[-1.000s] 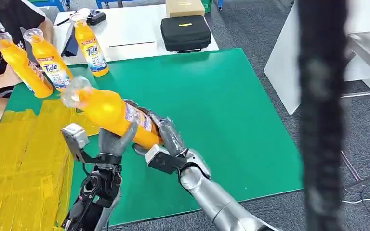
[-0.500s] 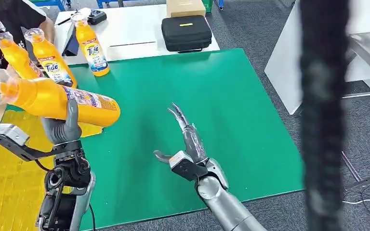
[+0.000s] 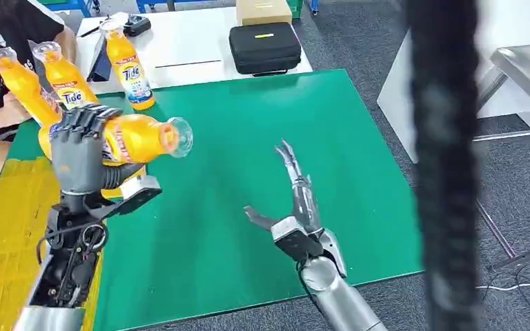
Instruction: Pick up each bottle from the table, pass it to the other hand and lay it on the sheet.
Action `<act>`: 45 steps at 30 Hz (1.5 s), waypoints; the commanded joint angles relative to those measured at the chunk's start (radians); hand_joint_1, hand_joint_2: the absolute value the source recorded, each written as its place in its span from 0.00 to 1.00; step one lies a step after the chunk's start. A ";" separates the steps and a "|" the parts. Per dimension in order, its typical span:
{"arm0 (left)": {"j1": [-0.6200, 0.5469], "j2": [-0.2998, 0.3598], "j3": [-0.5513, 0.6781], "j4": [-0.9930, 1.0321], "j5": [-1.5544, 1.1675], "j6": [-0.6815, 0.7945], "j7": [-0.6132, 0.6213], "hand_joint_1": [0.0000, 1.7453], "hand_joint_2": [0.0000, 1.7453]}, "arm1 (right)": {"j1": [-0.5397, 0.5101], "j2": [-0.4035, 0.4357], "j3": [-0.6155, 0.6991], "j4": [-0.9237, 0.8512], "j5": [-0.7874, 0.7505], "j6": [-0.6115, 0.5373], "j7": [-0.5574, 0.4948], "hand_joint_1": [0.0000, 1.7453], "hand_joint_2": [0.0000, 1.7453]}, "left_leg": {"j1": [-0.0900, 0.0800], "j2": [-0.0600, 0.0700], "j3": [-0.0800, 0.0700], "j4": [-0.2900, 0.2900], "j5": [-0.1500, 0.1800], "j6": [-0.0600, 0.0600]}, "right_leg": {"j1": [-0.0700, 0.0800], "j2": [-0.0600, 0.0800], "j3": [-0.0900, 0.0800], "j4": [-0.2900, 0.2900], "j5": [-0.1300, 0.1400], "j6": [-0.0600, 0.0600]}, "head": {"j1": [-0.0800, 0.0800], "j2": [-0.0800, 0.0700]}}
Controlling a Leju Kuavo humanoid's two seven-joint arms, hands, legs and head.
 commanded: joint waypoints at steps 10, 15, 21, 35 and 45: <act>-0.273 0.203 -0.118 0.622 -0.212 -0.108 0.109 1.00 1.00 | 0.054 -0.032 -0.031 -0.086 0.014 -0.002 -0.034 0.00 1.00 | 0.003 -0.002 0.006 0.001 -0.002 -0.005 | 0.002 -0.002 0.007 0.001 -0.004 -0.001 | 0.001 0.000; -0.328 0.233 -0.117 0.775 -0.220 -0.134 0.102 1.00 1.00 | 0.052 -0.026 -0.028 -0.080 0.022 0.015 -0.018 0.00 1.00 | 0.002 0.002 0.003 0.000 -0.001 -0.004 | 0.001 0.001 0.003 0.001 -0.002 -0.001 | 0.000 0.000; -0.327 0.229 -0.118 0.775 -0.221 -0.133 0.105 1.00 1.00 | 0.052 -0.025 -0.028 -0.080 0.023 0.015 -0.018 0.00 1.00 | 0.003 -0.001 0.006 0.002 -0.004 -0.006 | 0.003 -0.003 0.008 0.002 -0.006 -0.001 | 0.001 0.000; -0.328 0.241 -0.144 0.871 -0.289 -0.230 0.191 1.00 1.00 | 0.024 -0.015 -0.002 -0.027 0.045 0.039 0.006 0.00 1.00 | 0.002 0.001 0.002 0.001 -0.001 -0.004 | 0.002 0.000 0.003 0.001 -0.002 -0.001 | 0.001 0.000; -0.322 0.214 -0.118 0.882 -0.244 -0.341 0.145 0.00 1.00 | 0.031 -0.014 -0.002 -0.034 0.058 0.030 0.025 0.00 1.00 | 0.002 -0.001 0.002 0.000 -0.001 -0.004 | 0.001 -0.001 0.004 0.001 -0.002 -0.001 | 0.000 0.000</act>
